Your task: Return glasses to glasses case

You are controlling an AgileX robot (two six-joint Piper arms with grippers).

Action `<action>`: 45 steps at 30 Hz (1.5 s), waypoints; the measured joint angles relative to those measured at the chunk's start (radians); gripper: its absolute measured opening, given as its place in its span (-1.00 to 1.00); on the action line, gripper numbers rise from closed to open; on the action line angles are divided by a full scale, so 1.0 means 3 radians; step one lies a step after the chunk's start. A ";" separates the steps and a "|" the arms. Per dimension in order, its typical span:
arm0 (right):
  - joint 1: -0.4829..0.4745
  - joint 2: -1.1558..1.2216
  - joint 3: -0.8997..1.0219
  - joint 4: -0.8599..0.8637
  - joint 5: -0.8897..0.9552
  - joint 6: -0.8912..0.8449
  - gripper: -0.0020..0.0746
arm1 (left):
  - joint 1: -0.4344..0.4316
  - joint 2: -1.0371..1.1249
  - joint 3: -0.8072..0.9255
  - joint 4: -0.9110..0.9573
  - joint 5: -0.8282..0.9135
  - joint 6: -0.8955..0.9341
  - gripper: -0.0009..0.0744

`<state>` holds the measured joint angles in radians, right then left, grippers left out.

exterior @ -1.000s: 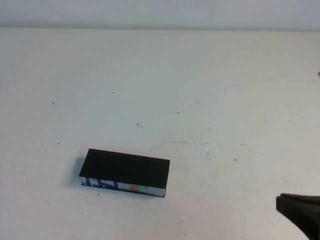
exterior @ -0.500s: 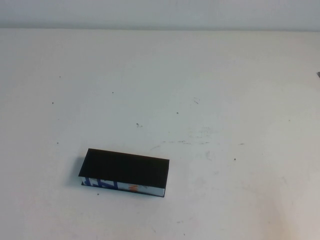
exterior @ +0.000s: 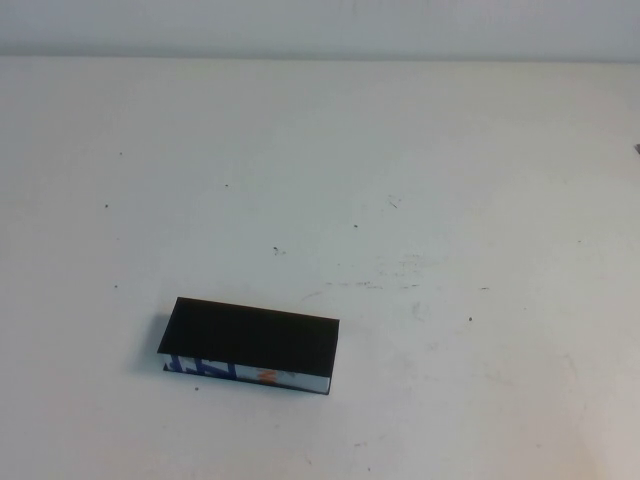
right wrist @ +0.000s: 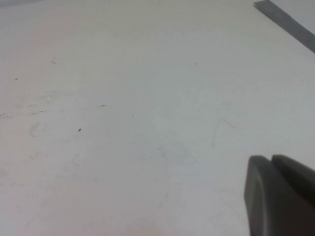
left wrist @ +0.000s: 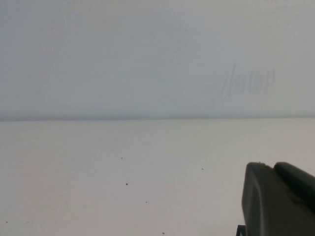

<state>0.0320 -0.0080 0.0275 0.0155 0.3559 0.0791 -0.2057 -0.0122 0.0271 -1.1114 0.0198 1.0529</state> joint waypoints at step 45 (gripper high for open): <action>0.0000 0.0000 0.0000 0.0015 -0.0002 0.0000 -0.98 | 0.0633 0.0000 0.0000 0.3705 0.1142 -0.3207 -0.98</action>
<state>0.0320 -0.0080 0.0275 0.0201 0.3555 0.0791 -0.0159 -0.0122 0.0271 0.0000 0.3625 0.0909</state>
